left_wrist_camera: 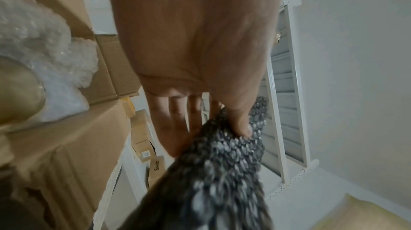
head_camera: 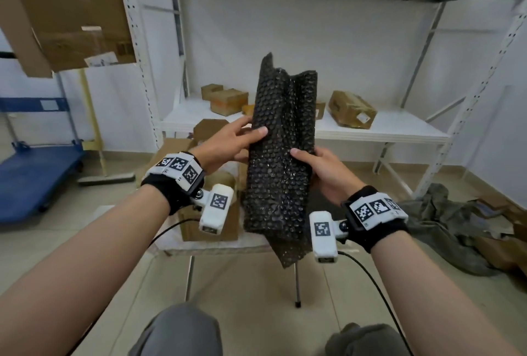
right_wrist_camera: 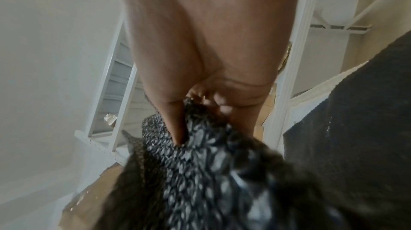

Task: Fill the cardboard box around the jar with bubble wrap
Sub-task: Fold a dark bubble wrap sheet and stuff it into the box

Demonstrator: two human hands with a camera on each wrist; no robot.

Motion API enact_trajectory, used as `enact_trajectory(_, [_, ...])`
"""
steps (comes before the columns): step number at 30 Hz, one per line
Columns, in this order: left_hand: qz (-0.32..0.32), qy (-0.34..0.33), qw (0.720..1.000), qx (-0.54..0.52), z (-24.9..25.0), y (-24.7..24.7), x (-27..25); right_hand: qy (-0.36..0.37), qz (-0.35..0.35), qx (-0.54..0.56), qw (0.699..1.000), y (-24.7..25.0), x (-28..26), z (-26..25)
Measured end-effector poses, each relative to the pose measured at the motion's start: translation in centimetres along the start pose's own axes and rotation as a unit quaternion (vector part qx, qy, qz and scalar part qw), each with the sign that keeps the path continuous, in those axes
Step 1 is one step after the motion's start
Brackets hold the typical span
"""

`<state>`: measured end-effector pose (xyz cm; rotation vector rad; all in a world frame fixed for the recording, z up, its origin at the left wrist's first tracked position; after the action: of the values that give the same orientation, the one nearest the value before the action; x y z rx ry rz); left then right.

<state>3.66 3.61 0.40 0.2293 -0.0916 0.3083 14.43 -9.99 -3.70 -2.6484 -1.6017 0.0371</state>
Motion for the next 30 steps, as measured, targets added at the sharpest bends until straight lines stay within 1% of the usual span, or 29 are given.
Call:
enact_trajectory(2, [0.027, -0.008, 1.000, -0.001, 0.3, 1.2, -0.3, -0.021, -0.022, -0.005, 1.000, -0.6, 0.1, 0.9])
enact_trajectory(4, [0.038, -0.009, 0.999, 0.000, 0.5, 1.8, -0.5, -0.037, -0.042, -0.041, 0.998, -1.3, 0.0, 1.3])
enact_trajectory(6, [0.026, 0.003, 1.000, 0.011, 0.2, 1.7, -0.7, -0.039, -0.064, -0.058, 0.995, -2.0, 0.0, 1.2])
enact_trajectory(8, [0.010, 0.016, 1.000, 0.019, -0.2, 1.2, -0.9, -0.025, -0.070, -0.042, 0.996, -2.6, 0.1, 0.6])
enact_trajectory(12, [0.003, 0.019, 0.999, 0.032, -0.2, 0.4, -1.3, 0.030, -0.001, -0.034, 0.999, -2.4, 0.9, -1.0])
enact_trajectory(14, [0.003, 0.014, 0.999, 0.049, -0.1, 0.0, -1.4, 0.038, 0.029, -0.039, 0.998, -2.1, 1.2, -1.4])
enact_trajectory(16, [0.009, 0.005, 0.999, 0.048, 0.2, -0.1, -1.5, 0.038, 0.039, -0.041, 0.998, -1.9, 1.4, -1.7])
enact_trajectory(20, [0.032, -0.024, 0.999, 0.008, 1.0, 0.8, -1.9, 0.031, 0.024, -0.052, 0.998, -2.0, 1.3, -1.6])
enact_trajectory(22, [0.027, -0.041, 0.999, -0.017, 1.1, 0.9, -2.0, 0.024, 0.013, -0.049, 0.998, -2.3, 1.1, -1.5])
enact_trajectory(25, [0.011, -0.058, 0.997, -0.041, 1.0, 0.9, -2.1, 0.011, -0.009, -0.009, 1.000, -2.7, 1.0, -1.0])
enact_trajectory(27, [0.002, -0.063, 0.997, -0.032, 1.1, 0.8, -2.1, 0.017, -0.030, 0.020, 0.999, -3.2, 0.8, -1.0])
enact_trajectory(30, [0.012, -0.059, 0.998, 0.030, 1.4, 1.0, -2.0, 0.035, -0.052, 0.026, 0.998, -3.6, 0.7, -1.3])
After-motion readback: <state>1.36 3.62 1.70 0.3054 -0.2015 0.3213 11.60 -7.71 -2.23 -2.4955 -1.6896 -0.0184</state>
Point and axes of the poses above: each hand's wrist, its own x-axis towards the middle knuckle, its own y-axis out of the back of the hand, z = x × y, the point moved 9 cm from there along x, towards the middle knuckle, and after that the axes turned 8 degrees about -z, right-handed, at the moved point
